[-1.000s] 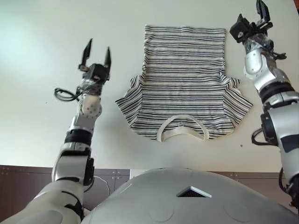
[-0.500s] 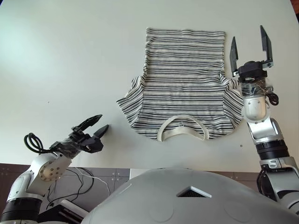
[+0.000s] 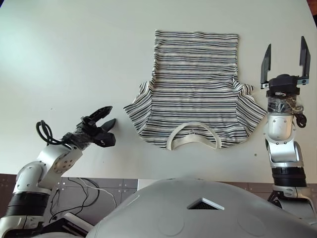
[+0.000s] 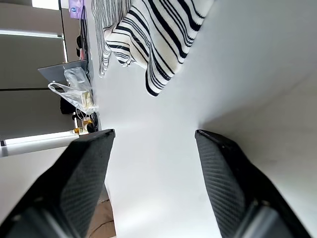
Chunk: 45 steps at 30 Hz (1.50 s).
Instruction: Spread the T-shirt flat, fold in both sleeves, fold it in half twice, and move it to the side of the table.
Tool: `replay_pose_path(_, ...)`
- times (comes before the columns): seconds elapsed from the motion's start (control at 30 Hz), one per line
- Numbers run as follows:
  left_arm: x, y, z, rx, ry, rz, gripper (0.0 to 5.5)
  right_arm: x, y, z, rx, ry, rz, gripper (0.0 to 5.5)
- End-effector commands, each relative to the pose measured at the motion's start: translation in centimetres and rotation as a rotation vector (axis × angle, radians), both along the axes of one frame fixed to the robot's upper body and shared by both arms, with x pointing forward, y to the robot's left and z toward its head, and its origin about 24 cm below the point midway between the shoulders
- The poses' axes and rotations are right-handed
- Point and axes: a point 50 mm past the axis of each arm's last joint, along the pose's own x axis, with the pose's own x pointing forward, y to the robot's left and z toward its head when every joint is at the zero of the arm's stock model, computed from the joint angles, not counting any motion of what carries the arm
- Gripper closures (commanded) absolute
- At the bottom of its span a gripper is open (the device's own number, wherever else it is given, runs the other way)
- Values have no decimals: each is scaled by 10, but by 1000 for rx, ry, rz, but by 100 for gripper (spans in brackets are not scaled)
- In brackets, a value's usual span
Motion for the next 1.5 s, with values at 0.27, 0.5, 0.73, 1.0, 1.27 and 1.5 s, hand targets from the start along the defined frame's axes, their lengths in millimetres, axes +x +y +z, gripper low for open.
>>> replay_pose_path(0.27, 19, -17, -1, 69, 1, -129, 247, -6, -6, -9, 4, 14, -80, 242)
replay_pose_path(0.5, 18, -16, -5, 100, 45, -142, 247, -8, -11, -14, 8, 32, -99, 242)
replay_pose_path(0.73, 22, -25, -8, 117, 57, -195, 247, -8, -11, -17, 18, 43, -96, 242)
replay_pose_path(1.0, 25, -27, -11, 139, 63, -205, 247, -9, -10, -19, 27, 56, -99, 242)
replay_pose_path(1.27, 23, -23, -22, 142, 96, -150, 385, -11, -10, -20, 35, 64, -100, 242)
replay_pose_path(1.5, 24, -29, -30, 129, 117, -160, 502, -11, -8, -24, 43, 76, -93, 242)
